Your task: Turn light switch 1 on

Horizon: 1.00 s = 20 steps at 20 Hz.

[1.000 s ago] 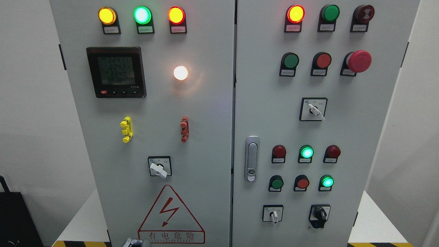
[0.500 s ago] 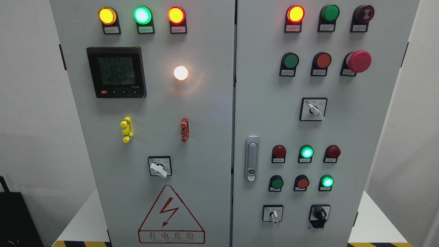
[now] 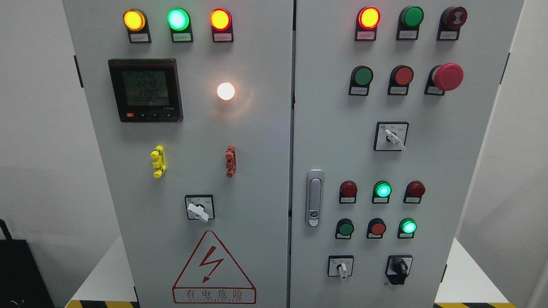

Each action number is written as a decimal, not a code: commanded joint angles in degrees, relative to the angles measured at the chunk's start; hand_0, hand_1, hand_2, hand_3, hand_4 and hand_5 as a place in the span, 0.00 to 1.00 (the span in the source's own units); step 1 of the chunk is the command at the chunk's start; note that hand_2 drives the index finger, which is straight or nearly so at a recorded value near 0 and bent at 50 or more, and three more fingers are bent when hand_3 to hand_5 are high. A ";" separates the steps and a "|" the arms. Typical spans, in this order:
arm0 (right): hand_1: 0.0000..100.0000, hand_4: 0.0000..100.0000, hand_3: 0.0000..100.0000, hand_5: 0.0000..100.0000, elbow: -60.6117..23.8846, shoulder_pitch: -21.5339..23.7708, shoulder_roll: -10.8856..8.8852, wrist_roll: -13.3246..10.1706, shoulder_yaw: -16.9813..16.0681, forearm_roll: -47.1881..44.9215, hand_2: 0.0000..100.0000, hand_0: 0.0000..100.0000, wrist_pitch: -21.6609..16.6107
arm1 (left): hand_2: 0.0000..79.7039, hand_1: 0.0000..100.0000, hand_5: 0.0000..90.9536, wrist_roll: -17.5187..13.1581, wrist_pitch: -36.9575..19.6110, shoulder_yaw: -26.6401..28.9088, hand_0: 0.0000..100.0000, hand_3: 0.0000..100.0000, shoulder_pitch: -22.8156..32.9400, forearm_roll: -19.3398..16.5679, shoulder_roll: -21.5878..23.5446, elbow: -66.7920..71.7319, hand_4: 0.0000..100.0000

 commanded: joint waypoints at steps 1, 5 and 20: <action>0.00 0.00 0.00 0.00 0.01 0.00 0.00 -0.05 0.00 0.00 0.00 0.05 -0.04 | 0.08 0.20 0.00 -1.90 7.93 1.73 0.32 0.09 -0.18 0.36 0.44 27.60 0.16; 0.00 0.00 0.00 0.00 0.01 0.00 0.00 -0.05 0.00 0.00 0.00 0.05 -0.04 | 0.00 0.18 0.00 -1.99 11.90 1.73 0.35 0.00 -0.87 0.27 0.18 28.65 0.02; 0.00 0.00 0.00 0.00 0.01 0.00 0.00 0.03 0.00 0.00 0.00 0.05 -0.04 | 0.00 0.02 0.00 -1.99 18.94 1.64 0.39 0.00 -3.87 0.36 -1.05 28.39 0.00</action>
